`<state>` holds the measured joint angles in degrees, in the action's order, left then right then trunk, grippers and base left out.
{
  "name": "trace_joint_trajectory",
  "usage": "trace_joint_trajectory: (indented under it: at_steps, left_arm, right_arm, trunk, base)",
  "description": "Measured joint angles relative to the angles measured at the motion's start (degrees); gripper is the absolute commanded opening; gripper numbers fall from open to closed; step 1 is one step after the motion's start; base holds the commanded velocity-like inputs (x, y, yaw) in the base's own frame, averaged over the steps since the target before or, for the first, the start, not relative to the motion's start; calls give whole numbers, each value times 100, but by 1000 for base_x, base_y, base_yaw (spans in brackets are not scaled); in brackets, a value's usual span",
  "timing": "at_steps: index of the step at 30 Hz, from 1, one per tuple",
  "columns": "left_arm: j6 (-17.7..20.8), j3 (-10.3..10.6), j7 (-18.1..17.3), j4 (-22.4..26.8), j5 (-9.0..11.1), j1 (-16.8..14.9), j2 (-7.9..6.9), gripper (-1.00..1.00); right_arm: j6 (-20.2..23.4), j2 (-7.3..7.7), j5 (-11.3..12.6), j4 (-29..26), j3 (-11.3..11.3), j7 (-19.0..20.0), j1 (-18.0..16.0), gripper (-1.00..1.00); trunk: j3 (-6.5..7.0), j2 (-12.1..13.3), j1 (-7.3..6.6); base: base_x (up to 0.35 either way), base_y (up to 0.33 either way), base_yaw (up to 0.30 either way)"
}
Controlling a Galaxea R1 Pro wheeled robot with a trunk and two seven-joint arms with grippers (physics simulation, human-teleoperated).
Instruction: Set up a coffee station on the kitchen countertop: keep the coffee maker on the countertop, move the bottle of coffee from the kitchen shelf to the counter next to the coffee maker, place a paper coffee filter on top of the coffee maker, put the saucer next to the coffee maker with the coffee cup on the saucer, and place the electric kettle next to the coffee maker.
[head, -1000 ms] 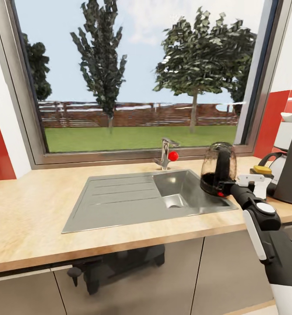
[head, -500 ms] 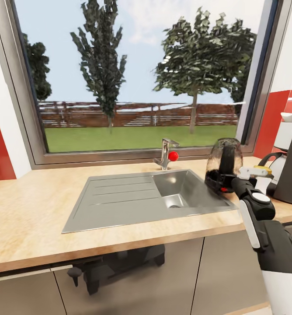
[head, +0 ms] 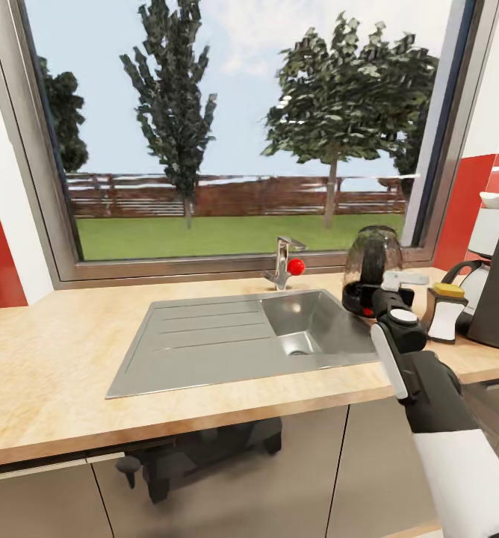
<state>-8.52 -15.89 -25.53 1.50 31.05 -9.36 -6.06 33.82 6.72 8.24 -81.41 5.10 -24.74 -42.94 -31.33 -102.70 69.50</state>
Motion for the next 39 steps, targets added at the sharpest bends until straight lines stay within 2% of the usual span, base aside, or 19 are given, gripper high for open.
trace_joint_trajectory:
  at_steps: [4,10,15,21,23,28,39]
  left_arm:
    - [64,-1,2,0,1,0,0,100]
    - [76,-1,3,0,1,0,0,100]
    - [78,0,3,0,1,0,0,100]
    - [78,0,3,0,1,0,0,100]
    - [78,-1,3,1,1,1,0,100]
    - [78,-1,3,0,1,0,0,100]
    - [78,-1,3,0,1,0,0,100]
  right_arm:
    - [18,-121,-59,218,5,-513,-256,-100]
    - [-2,-253,-20,592,5,-751,-553,-100]
    - [-24,-334,-17,913,5,-1274,-777,-100]
    - [-35,-470,-21,1013,5,-1432,-901,-100]
    - [-9,-508,-66,1062,0,-1650,-965,-100]
    - [-45,-631,-7,1214,8,-1821,-1021,-100]
    - [-71,-675,-9,1359,12,-1860,-1035,-100]
  trunk:
    - [0,0,0]
    - [0,0,0]
    - [0,0,0]
    - [0,0,0]
    - [0,0,0]
    - [0,0,0]
    - [0,0,0]
  base:
    - [0,0,0]
    - [0,0,0]
    - [0,0,0]
    - [0,0,0]
    - [0,0,0]
    - [0,0,0]
    - [78,-58,0]
